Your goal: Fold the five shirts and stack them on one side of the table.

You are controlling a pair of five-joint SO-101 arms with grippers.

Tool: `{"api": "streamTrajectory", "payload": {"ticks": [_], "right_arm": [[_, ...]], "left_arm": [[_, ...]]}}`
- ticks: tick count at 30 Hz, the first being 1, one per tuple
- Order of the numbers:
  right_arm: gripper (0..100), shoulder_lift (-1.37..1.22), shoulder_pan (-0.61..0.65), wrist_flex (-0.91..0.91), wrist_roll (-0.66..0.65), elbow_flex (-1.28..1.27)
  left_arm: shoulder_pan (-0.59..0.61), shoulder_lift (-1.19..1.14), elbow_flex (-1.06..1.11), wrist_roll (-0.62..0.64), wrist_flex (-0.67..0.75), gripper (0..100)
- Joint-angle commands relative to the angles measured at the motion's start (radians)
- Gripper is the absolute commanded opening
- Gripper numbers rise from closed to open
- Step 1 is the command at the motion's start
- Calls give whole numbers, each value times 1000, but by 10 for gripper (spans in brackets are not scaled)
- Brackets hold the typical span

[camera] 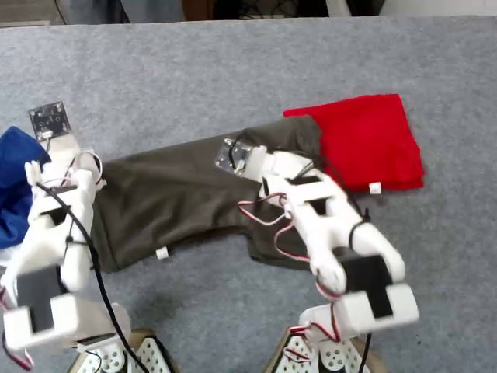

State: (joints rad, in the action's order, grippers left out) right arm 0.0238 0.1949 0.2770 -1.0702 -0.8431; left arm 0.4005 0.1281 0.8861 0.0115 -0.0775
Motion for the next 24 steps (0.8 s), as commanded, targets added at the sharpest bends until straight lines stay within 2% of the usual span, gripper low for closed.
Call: {"api": "streamTrajectory", "payload": {"ticks": [1, 13, 16, 21, 24], "right_arm": [[12, 159, -12, 94, -8, 51], [12, 252, -26, 218, -8, 239], [12, 234, -25, 295, -8, 292], [12, 102, -46, 299, -6, 354], [12, -1, -52, 298, -3, 415]], "left_arm": [[1, 176, -27, 8, -61, 28], [-4, 316, -199, 3, -247, 29], [-12, 292, -228, 3, -247, 29], [-12, 173, -240, 11, -241, 29], [-10, 98, -251, 11, -178, 29]]}}
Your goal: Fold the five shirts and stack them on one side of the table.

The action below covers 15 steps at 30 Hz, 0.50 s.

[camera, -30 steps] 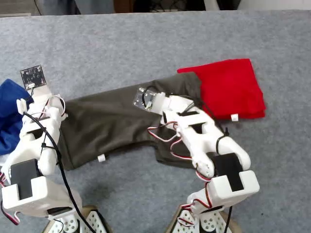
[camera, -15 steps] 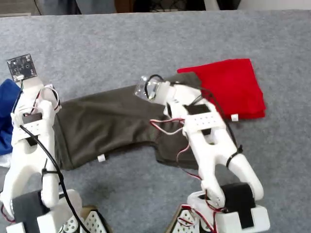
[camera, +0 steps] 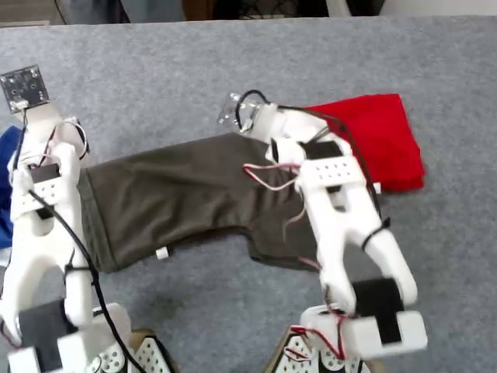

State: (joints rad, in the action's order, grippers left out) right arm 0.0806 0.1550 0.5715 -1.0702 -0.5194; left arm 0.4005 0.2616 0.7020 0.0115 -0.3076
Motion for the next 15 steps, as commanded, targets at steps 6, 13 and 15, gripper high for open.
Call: {"api": "streamTrajectory", "payload": {"ticks": [6, 13, 15], "right_arm": [[12, -262, -2, 3, -3, 208], [12, -441, 2, 9, -2, 337], [12, -433, 3, 11, -2, 335]], "left_arm": [[-12, -230, -114, 11, 80, 28], [-4, -430, -206, 40, 91, 28], [-2, -425, -208, 44, 91, 28]]}}
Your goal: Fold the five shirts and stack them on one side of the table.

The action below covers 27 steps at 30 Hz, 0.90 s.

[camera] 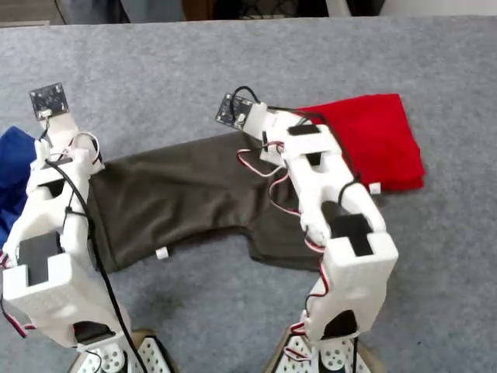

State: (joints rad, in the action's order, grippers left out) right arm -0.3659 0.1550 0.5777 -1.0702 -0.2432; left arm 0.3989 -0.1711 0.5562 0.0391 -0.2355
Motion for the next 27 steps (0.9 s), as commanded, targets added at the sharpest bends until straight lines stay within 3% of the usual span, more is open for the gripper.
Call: {"api": "streamTrajectory", "payload": {"ticks": [1, 8, 14, 21, 27], "right_arm": [[12, 27, 5, 9, -2, 58], [12, 294, 11, 207, -2, 64], [12, 568, 11, 258, -3, 150], [12, 608, 11, 307, -6, 432], [12, 460, -6, 376, -8, 702]], "left_arm": [[-2, 21, -64, 15, 12, 28], [-10, 305, -125, 15, -199, 28], [-12, 571, -346, 15, -387, 29], [-12, 589, -722, 20, -563, 29], [-12, 460, -934, 18, -592, 29]]}}
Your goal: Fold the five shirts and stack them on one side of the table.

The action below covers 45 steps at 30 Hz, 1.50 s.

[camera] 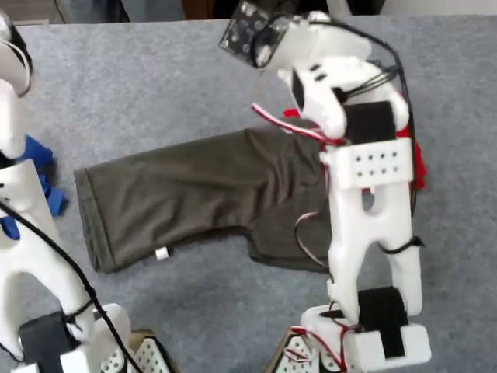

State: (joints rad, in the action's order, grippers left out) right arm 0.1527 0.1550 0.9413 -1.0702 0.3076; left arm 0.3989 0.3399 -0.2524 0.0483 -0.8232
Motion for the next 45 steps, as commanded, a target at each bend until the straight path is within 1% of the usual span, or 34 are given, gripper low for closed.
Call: {"api": "streamTrajectory", "payload": {"ticks": [1, 4, 7, 11, 13, 16, 18, 21, 24, 27, 29, 31, 37, 40, 43, 45], "right_arm": [[12, -99, -14, 21, -8, 194], [12, -226, -26, 114, -8, 334], [12, -372, -34, 218, -3, 455], [12, -561, -49, 336, -2, 565], [12, -638, -51, 358, 26, 605], [12, -716, -60, 410, 150, 651], [12, -737, -58, 488, 199, 677], [12, -740, -58, 635, 218, 707], [12, -737, -60, 821, 222, 722], [12, -693, -91, 829, 224, 699], [12, -627, -101, 829, 222, 636], [12, -519, -100, 829, 222, 533], [14, -54, -87, 827, 204, 58], [15, 171, -89, 827, 167, -186], [15, 357, -104, 825, 155, -407], [15, 452, -121, 825, 153, -527]], "left_arm": [[-12, -84, -148, 9, -6, 29], [-12, -181, -188, 9, -6, 29], [-12, -272, -179, 9, -8, 29], [-28, -393, -166, 8, -87, 29], [-36, -454, -166, 8, -147, 29], [-58, -539, -174, 8, -253, 29], [-74, -582, -174, -5, -330, 29], [-87, -624, -171, -64, -450, 29], [-88, -635, -170, -38, -568, 29], [-108, -605, -211, -12, -723, 29], [-116, -549, -228, -12, -793, 29], [-122, -468, -245, -12, -833, 29], [-116, -130, -226, -14, -856, 29], [-116, 14, -105, -14, -856, 29], [-116, 141, 107, -14, -853, 29], [-117, 233, 271, -15, -825, 29]]}}
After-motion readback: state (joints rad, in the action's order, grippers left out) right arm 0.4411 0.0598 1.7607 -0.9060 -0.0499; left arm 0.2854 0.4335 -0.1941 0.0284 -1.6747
